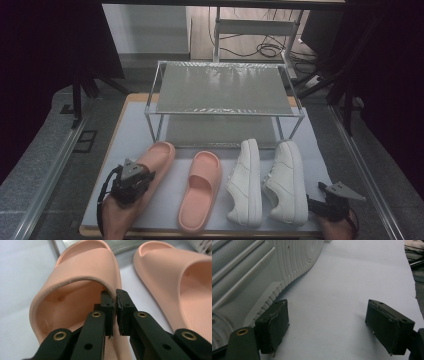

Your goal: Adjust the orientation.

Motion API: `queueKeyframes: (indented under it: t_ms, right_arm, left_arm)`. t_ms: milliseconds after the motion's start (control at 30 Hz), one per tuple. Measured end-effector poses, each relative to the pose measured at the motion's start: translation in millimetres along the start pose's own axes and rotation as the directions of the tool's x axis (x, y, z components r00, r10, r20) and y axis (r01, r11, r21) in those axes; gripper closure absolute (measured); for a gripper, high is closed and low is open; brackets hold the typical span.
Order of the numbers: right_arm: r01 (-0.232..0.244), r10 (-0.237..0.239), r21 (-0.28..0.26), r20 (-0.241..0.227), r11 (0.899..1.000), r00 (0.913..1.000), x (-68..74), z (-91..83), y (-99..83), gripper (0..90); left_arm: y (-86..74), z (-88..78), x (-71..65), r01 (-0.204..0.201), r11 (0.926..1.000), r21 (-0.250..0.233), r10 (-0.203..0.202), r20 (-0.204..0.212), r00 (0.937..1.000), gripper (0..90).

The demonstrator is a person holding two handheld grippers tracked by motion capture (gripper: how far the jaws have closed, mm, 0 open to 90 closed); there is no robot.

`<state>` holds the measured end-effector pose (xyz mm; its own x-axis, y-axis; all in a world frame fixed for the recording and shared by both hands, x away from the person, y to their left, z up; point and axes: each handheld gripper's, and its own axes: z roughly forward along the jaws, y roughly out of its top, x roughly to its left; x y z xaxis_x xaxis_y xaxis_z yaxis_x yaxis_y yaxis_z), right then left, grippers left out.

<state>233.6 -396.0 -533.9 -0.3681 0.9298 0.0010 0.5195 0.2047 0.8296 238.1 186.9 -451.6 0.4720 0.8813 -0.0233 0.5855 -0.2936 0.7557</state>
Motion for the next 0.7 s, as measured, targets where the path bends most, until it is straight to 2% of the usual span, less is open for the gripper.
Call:
queueKeyframes:
  t_ms: [267, 700]
  right_arm:
    - [0.002, -0.002, 0.003, -0.001, 1.0, 1.0, -0.2, -0.3, 0.0, 19.0]
    - [0.001, -0.001, 0.002, 0.0, 1.0, 1.0, -0.3, -0.3, 0.0, 19.0]
  left_arm:
    - [17.8, 23.7, -4.1, 0.008, 0.9996, -0.027, -0.009, -0.006, 0.9999, 84.8]
    - [46.7, 66.7, -3.2, 0.051, 0.9961, -0.073, -0.052, -0.015, 0.9986, 84.5]
